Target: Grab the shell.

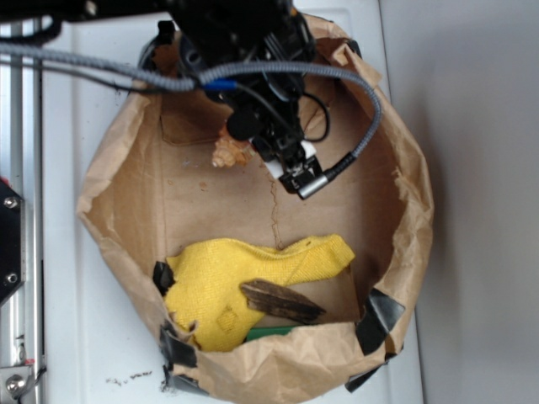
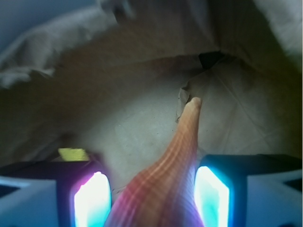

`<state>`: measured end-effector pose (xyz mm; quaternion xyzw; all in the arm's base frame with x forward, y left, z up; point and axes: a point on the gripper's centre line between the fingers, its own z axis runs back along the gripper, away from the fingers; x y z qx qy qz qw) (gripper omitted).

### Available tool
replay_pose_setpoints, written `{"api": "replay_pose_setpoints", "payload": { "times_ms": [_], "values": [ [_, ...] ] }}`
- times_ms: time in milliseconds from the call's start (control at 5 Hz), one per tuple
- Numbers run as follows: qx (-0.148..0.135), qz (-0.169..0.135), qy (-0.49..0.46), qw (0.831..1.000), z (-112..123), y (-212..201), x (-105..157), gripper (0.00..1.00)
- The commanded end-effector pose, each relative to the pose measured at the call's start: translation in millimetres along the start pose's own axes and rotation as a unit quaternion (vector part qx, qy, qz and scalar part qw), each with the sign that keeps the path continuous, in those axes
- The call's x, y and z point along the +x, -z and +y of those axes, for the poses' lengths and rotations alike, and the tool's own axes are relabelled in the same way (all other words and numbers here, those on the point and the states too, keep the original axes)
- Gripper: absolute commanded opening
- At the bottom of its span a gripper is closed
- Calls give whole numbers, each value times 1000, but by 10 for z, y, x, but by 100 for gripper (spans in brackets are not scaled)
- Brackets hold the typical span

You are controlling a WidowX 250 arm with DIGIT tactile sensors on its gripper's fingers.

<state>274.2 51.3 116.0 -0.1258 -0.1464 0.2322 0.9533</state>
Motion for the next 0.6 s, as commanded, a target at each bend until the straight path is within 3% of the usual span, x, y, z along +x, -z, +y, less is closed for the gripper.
{"api": "replay_pose_setpoints", "payload": {
  "times_ms": [0, 400],
  "values": [
    [-16, -31, 31, 999, -199, -634, 167, 0],
    [23, -32, 82, 996, -571, -693, -15, 0]
  ]
}}
